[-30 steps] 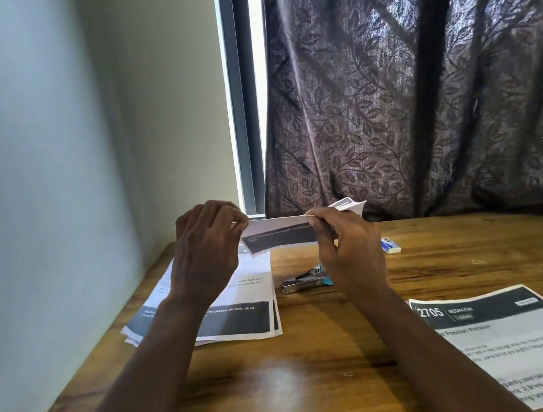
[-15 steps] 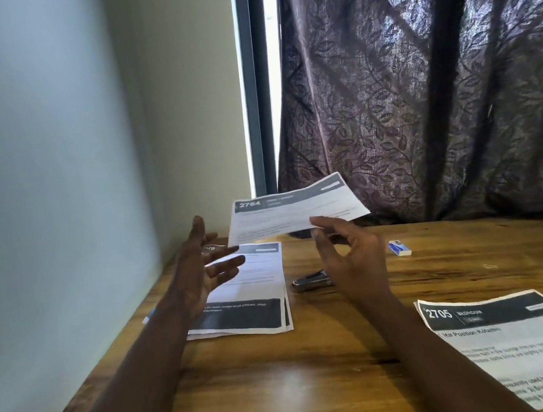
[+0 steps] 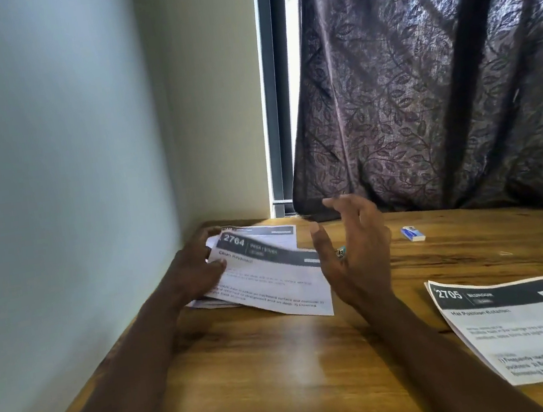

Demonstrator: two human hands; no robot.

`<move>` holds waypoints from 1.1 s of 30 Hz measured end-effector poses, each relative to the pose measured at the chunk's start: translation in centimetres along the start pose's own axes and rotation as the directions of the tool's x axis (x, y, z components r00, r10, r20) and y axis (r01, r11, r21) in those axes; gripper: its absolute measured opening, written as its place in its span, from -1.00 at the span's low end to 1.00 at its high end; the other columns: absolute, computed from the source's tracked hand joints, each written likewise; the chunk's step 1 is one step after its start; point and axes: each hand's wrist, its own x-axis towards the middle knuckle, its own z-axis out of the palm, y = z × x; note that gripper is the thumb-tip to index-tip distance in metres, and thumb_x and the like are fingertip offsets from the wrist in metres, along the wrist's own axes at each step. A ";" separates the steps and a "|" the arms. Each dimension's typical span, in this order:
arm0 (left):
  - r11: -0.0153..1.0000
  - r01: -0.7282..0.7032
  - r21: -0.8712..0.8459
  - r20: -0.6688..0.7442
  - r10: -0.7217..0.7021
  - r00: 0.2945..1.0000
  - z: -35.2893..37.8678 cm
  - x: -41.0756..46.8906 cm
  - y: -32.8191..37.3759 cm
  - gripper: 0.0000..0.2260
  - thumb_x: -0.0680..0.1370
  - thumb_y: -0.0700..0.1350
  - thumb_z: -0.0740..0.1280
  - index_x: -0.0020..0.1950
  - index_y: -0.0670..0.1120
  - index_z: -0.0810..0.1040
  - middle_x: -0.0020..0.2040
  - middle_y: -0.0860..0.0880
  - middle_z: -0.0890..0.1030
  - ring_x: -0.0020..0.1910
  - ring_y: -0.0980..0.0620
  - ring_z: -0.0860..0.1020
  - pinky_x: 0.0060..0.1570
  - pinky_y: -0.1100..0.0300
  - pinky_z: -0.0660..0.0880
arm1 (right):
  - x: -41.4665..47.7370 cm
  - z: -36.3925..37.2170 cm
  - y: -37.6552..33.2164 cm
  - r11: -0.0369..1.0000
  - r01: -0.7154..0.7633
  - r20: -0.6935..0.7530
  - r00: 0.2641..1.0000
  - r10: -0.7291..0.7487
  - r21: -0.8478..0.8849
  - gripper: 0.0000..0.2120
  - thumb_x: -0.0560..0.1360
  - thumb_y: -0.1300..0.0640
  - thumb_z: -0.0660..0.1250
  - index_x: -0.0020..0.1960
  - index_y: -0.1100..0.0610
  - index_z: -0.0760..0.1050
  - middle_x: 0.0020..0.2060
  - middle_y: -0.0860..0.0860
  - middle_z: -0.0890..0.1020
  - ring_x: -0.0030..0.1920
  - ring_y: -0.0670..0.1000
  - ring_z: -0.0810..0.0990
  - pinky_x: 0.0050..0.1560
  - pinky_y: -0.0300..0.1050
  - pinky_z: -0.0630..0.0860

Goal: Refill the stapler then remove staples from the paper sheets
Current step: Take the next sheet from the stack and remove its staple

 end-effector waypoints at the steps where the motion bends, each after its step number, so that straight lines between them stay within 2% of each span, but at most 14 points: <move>1: 0.999 -0.001 0.049 0.025 0.000 1.000 0.1 -0.2 -0.1 -0.48 0.54 -0.25 0.39 0.40 0.17 0.39 0.12 -0.01 0.63 0.02 0.00 0.65 0.01 0.08 0.61 | -0.1 0.3 -0.1 0.999 0.022 0.062 0.998 -0.023 0.023 -0.54 0.60 -0.26 0.13 0.33 0.00 0.48 0.31 0.01 0.49 0.33 0.00 0.43 0.32 0.14 0.40; 4: 0.973 -0.010 0.230 0.023 0.005 1.000 0.5 -0.4 -0.1 -0.51 0.49 -0.22 0.38 0.38 0.10 0.46 0.15 -0.02 0.59 0.00 -0.01 0.58 0.01 0.18 0.49 | -0.8 1.3 -0.5 0.995 0.054 0.349 0.933 -0.081 0.084 -0.58 0.58 -0.20 0.20 0.31 -0.01 0.52 0.32 -0.02 0.49 0.35 -0.02 0.41 0.36 0.15 0.40; 7: 0.940 0.012 0.342 0.046 -0.029 0.999 1.0 -0.5 0.1 -0.59 0.41 -0.11 0.40 0.23 0.19 0.54 0.08 -0.01 0.64 0.01 -0.02 0.58 0.10 0.08 0.54 | -1.6 2.1 -0.9 0.987 0.137 0.665 0.745 -0.044 -0.088 -0.49 0.62 -0.21 0.22 0.50 -0.04 0.37 0.54 -0.02 0.29 0.54 0.02 0.21 0.56 0.13 0.17; 9: 0.903 0.022 0.430 0.068 -0.056 0.996 1.1 -0.6 0.4 -0.59 0.40 -0.02 0.40 0.24 0.18 0.53 0.19 -0.03 0.62 0.11 -0.03 0.56 0.18 0.05 0.51 | -1.8 2.4 -1.1 0.964 0.209 0.766 0.643 -0.009 -0.164 -0.42 0.64 -0.25 0.14 0.58 -0.02 0.24 0.62 0.01 0.17 0.61 0.04 0.09 0.59 0.10 0.02; 12: 0.806 -0.056 0.589 -0.025 0.088 0.996 1.9 -0.8 1.3 -0.58 0.47 0.09 0.42 0.32 0.15 0.50 0.45 0.07 0.42 0.44 -0.01 0.39 0.36 -0.06 0.34 | -2.0 2.6 -1.3 0.947 0.253 0.810 0.586 0.013 -0.198 -0.40 0.66 -0.25 0.03 0.61 0.02 0.19 0.63 0.06 0.15 0.63 0.06 0.03 0.60 0.11 -0.08; 14: 0.842 -0.199 0.502 -0.043 0.254 0.966 3.2 -1.0 1.9 -0.64 0.54 0.04 0.42 0.33 0.07 0.54 0.47 0.06 0.43 0.48 0.01 0.37 0.42 -0.02 0.30 | -2.1 2.7 -1.3 0.941 0.263 0.827 0.561 0.030 -0.212 -0.39 0.67 -0.25 -0.02 0.62 0.03 0.16 0.64 0.07 0.13 0.64 0.07 -0.01 0.61 0.12 -0.11; 15: 0.874 -0.255 0.413 -0.008 0.284 0.959 4.0 -1.4 2.4 -0.68 0.58 0.00 0.39 0.34 0.04 0.55 0.47 0.05 0.46 0.48 0.01 0.39 0.45 0.01 0.31 | -2.2 2.7 -1.2 0.941 0.267 0.829 0.558 0.027 -0.210 -0.39 0.68 -0.24 -0.03 0.62 0.04 0.15 0.64 0.08 0.13 0.64 0.07 -0.02 0.61 0.12 -0.12; 17: 0.929 -0.269 0.255 0.134 0.241 0.961 5.7 -2.2 3.0 -0.71 0.65 -0.05 0.30 0.38 0.01 0.53 0.46 0.04 0.49 0.45 0.04 0.42 0.47 0.06 0.32 | -2.3 2.8 -1.1 0.942 0.273 0.824 0.567 0.005 -0.193 -0.39 0.68 -0.22 -0.05 0.62 0.06 0.15 0.63 0.08 0.15 0.64 0.07 -0.01 0.61 0.11 -0.11; 19: 0.943 -0.263 0.205 0.273 0.203 0.940 6.6 -2.6 3.0 -0.70 0.71 -0.05 0.19 0.42 -0.01 0.49 0.42 0.00 0.53 0.40 0.04 0.47 0.43 0.07 0.35 | -2.4 3.0 -1.0 0.945 0.269 0.823 0.568 0.000 -0.185 -0.39 0.68 -0.19 -0.05 0.63 0.09 0.13 0.63 0.08 0.16 0.64 0.06 0.01 0.61 0.09 -0.12; 21: 0.929 -0.260 0.263 0.339 0.163 0.927 6.8 -2.5 2.8 -0.62 0.73 0.04 0.09 0.54 0.01 0.38 0.51 0.00 0.45 0.48 0.05 0.40 0.49 0.04 0.29 | -2.4 3.0 -1.0 0.944 0.271 0.829 0.559 0.007 -0.191 -0.38 0.68 -0.17 -0.05 0.64 0.11 0.09 0.63 0.08 0.15 0.64 0.06 -0.01 0.61 0.08 -0.13; 23: 0.887 -0.234 0.399 0.398 0.062 0.915 6.7 -2.2 2.5 -0.50 0.72 0.17 -0.04 0.65 0.06 0.14 0.65 0.07 0.17 0.63 0.10 0.11 0.61 0.05 0.03 | -2.3 3.0 -1.0 0.943 0.272 0.839 0.543 0.017 -0.195 -0.38 0.68 -0.18 -0.07 0.66 0.10 0.04 0.65 0.07 0.11 0.65 0.04 -0.04 0.61 0.07 -0.17; 25: 0.836 -0.228 0.500 0.447 -0.023 0.894 6.4 -2.1 2.1 -0.42 0.67 0.26 -0.14 0.67 0.09 -0.03 0.68 0.13 -0.03 0.64 0.16 -0.10 0.61 0.09 -0.15 | -2.3 2.8 -1.1 0.939 0.276 0.853 0.521 0.033 -0.205 -0.36 0.69 -0.21 -0.10 0.66 0.08 -0.01 0.66 0.06 0.05 0.65 0.03 -0.10 0.61 0.06 -0.21; 28: 0.794 -0.210 0.570 0.450 -0.088 0.889 5.2 -2.1 1.7 -0.31 0.59 0.36 -0.20 0.67 0.09 -0.14 0.67 0.12 -0.14 0.63 0.14 -0.18 0.60 0.09 -0.20 | -2.3 2.7 -1.1 0.928 0.295 0.873 0.483 0.060 -0.227 -0.34 0.68 -0.25 -0.15 0.67 0.07 -0.05 0.66 0.04 -0.03 0.65 0.02 -0.15 0.62 0.07 -0.23; 33: 0.724 -0.228 0.651 0.438 -0.113 0.892 4.1 -2.0 1.1 -0.35 0.65 0.30 -0.14 0.66 0.06 -0.20 0.67 0.09 -0.18 0.64 0.12 -0.20 0.60 0.04 -0.18 | -2.2 2.9 -1.0 0.924 0.280 0.883 0.456 0.110 -0.260 -0.30 0.66 -0.31 -0.17 0.67 0.04 -0.12 0.66 0.01 -0.10 0.65 0.01 -0.20 0.62 0.05 -0.24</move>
